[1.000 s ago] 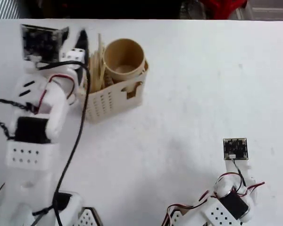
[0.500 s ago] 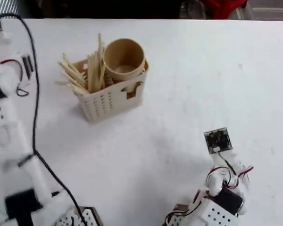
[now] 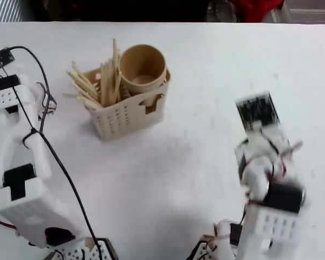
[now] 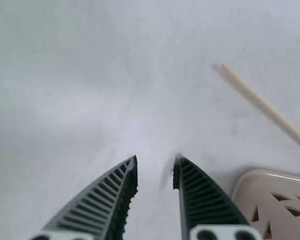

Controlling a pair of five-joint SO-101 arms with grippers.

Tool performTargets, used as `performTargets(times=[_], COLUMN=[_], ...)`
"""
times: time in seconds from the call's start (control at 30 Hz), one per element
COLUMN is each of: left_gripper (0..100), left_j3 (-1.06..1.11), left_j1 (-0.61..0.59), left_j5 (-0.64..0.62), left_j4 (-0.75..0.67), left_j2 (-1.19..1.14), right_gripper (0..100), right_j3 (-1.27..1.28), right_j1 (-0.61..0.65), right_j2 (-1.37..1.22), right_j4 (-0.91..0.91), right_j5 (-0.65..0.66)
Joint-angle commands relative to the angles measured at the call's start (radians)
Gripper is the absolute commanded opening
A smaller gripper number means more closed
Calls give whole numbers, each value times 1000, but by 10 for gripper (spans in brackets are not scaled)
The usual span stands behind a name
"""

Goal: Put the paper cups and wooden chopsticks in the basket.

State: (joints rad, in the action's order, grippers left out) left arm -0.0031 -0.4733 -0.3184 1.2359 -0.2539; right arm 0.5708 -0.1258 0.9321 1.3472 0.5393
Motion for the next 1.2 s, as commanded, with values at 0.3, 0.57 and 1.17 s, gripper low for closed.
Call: performTargets(times=[0.3,0.57,1.17], left_gripper=[139,139,139], left_j3=[112,112,115], left_j1=[18,18,18], left_j5=[-14,-14,-14], left_j4=[-209,-209,-207], left_j2=[-44,-44,-44], right_gripper=[219,292,5], right_j3=[-1410,-1688,-1734], right_j1=[567,613,478], right_j2=[-967,-1303,-1604], right_j4=[360,366,372], right_j5=[-290,-301,-302])
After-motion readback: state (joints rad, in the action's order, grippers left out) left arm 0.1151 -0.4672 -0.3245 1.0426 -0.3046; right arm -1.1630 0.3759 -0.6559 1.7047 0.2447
